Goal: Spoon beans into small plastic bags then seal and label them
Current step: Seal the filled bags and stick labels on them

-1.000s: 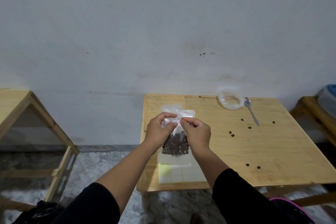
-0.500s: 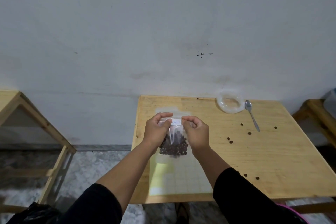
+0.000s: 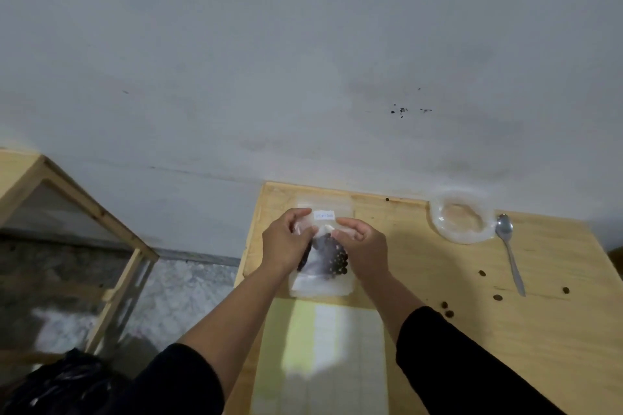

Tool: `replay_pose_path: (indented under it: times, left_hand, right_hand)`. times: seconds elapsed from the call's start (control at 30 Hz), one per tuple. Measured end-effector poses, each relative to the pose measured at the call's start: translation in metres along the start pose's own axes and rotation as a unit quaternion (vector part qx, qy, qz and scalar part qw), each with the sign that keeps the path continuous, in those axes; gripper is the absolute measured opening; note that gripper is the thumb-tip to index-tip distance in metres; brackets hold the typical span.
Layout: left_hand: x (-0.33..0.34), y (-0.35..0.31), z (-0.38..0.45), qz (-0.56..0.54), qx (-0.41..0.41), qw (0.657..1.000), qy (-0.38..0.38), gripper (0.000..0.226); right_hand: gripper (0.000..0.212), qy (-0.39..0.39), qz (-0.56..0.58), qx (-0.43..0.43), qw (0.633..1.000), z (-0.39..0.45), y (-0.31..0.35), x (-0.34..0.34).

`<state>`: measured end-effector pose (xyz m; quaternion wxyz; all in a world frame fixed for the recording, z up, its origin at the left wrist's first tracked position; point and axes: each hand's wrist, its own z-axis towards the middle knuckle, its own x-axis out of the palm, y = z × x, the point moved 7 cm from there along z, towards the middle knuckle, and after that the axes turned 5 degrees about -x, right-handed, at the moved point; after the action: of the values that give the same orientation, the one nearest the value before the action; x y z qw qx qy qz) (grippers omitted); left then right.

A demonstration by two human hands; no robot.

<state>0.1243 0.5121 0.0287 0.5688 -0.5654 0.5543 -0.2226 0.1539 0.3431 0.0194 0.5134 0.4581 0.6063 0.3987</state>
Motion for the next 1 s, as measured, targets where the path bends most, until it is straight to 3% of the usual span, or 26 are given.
replay_pose_path:
  times: [0.23, 0.5, 0.7, 0.8, 1.0]
  left_hand:
    - [0.004, 0.023, 0.009, 0.092, -0.004, 0.995, -0.041, 0.033]
    - [0.018, 0.035, 0.009, 0.242, 0.023, 0.970, 0.020, 0.038]
    - [0.022, 0.028, 0.002, 0.302, 0.067, 0.949, 0.063, 0.045]
    - [0.019, 0.019, -0.009, 0.327, 0.099, 0.938, 0.054, 0.045]
    - [0.021, -0.005, -0.041, 0.345, 0.213, 0.913, 0.046, 0.044]
  right_hand:
    - [0.023, 0.033, -0.115, -0.005, 0.993, 0.027, -0.021, 0.022]
    - [0.024, 0.040, -0.246, -0.100, 0.963, 0.021, -0.024, 0.032]
    - [0.032, 0.055, -0.377, -0.196, 0.904, 0.002, -0.018, 0.039]
    - [0.046, 0.089, -0.442, -0.227, 0.863, -0.008, -0.008, 0.043]
    - [0.048, 0.121, -0.558, -0.234, 0.786, -0.042, -0.014, 0.032]
